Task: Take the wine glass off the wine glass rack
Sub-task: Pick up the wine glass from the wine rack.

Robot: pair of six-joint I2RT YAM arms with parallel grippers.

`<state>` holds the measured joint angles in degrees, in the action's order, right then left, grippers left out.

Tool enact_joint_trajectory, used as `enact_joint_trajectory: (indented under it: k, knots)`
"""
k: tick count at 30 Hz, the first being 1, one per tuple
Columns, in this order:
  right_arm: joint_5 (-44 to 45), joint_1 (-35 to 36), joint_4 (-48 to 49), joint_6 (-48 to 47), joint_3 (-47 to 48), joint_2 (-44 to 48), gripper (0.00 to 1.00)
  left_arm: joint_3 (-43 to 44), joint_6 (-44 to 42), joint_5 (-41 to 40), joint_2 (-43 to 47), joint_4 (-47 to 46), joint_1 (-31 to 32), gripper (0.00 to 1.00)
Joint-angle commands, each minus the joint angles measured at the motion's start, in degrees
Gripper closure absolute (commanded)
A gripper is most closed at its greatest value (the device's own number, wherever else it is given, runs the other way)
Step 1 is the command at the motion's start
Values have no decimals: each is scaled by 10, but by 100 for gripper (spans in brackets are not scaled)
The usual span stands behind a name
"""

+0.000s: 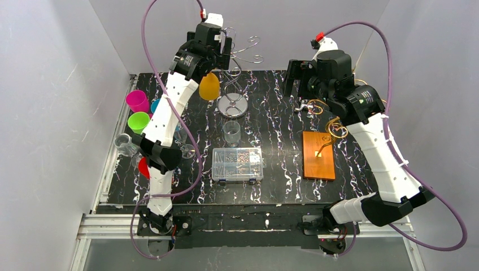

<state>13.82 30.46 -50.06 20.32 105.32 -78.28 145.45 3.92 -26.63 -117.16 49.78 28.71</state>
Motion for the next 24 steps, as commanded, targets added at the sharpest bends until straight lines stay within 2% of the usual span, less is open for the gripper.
enact_joint_trajectory:
  k: [1, 11, 24]
  knots:
    - [12, 2, 18, -8, 16, 3, 0, 1, 8, 5, -3, 9, -3, 12]
    - [13, 2, 20, -8, 10, 6, 0, 0, 10, -2, -4, 14, -4, 14]
    - [15, 2, 22, -8, 8, 7, 0, 7, 11, 3, -1, 13, -4, 30]
